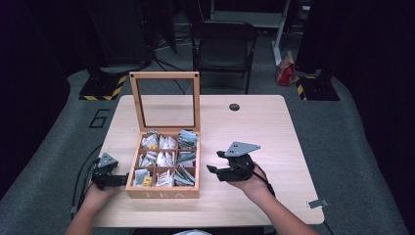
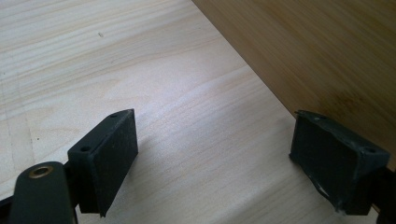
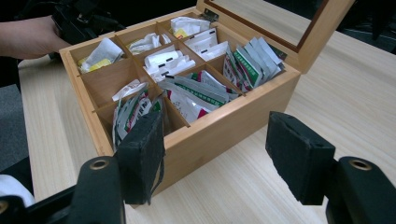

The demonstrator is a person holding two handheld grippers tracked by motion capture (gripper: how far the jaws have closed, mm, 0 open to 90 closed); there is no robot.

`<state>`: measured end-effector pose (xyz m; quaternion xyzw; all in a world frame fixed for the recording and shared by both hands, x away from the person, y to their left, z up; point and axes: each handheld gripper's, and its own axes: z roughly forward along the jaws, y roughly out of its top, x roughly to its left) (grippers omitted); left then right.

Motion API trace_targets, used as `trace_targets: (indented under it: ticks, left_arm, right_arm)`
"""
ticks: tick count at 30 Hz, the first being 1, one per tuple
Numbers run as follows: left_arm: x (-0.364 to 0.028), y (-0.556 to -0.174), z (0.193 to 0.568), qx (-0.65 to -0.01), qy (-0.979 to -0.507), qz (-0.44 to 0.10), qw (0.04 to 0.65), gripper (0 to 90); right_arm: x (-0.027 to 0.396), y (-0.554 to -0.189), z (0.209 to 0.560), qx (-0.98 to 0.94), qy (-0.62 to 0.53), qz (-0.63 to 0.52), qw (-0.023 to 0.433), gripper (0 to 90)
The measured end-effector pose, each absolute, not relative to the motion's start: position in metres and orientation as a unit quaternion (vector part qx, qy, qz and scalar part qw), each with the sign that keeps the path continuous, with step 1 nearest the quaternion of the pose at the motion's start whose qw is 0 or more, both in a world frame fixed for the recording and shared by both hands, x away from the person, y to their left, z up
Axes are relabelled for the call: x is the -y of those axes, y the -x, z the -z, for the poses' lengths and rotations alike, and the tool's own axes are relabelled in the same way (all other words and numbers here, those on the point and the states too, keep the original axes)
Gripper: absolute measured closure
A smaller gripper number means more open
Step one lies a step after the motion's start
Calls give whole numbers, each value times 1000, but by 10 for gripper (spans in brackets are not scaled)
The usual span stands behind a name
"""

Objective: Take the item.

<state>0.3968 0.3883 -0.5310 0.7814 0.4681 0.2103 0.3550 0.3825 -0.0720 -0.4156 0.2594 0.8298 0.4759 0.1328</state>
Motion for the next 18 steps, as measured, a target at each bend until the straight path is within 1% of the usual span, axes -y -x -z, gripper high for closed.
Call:
trace_targets:
  ticks: [18]
  left_arm:
    - [-388,-397,531,-468,-781,-210,355,145]
  right_arm:
    - [48,-385,415,-835,-238,-479,124,376]
